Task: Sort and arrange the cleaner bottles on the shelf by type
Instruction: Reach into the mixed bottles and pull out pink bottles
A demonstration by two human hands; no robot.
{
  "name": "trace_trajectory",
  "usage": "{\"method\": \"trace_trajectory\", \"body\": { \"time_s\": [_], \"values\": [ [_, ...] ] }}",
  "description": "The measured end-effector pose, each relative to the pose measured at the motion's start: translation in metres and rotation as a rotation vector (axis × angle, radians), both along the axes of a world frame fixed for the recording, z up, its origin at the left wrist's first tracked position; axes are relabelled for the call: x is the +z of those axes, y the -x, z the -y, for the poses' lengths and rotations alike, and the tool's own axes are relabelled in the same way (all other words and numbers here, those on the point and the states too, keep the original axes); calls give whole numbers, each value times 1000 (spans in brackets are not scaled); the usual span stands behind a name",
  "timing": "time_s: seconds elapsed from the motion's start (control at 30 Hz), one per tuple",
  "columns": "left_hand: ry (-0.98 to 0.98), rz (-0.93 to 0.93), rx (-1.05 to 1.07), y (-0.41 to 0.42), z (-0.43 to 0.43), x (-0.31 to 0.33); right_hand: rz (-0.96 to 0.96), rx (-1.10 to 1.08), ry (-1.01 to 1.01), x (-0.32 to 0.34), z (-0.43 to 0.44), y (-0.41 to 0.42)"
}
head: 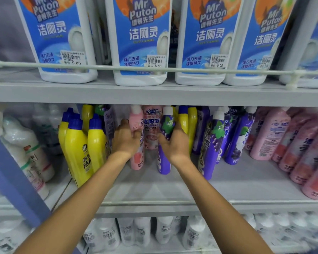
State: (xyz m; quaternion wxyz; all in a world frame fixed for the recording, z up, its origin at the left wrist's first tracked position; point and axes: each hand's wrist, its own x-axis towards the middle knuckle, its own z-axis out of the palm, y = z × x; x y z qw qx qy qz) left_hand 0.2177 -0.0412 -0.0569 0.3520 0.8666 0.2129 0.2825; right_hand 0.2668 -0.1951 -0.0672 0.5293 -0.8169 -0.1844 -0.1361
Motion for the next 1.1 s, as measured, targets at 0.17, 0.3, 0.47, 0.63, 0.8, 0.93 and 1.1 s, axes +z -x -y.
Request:
{"method": "trace_trajectory", "body": {
  "time_s": [0.17,0.3,0.47,0.63,0.8,0.93,1.1],
  "values": [
    [90,49,-56,6,4,1,55,-81,-49,-12,38,29],
    [178,52,-67,8,10,-10,58,-166,-99,-15,41,27],
    [191,17,-54,15,8,-11,-16,-190,-115,-7,31,15],
    [176,16,-14,32,6,-15,-12,-163,-129,-8,39,18],
    [224,44,-31,49,4,-17,24,-151,-214,-1,42,31],
    [235,89,-51,58,3,-21,78,-173,-349,18,35,58],
    [237,157,-64,67,5,-26,104,-26,-497,40,13,78]
  ]
}}
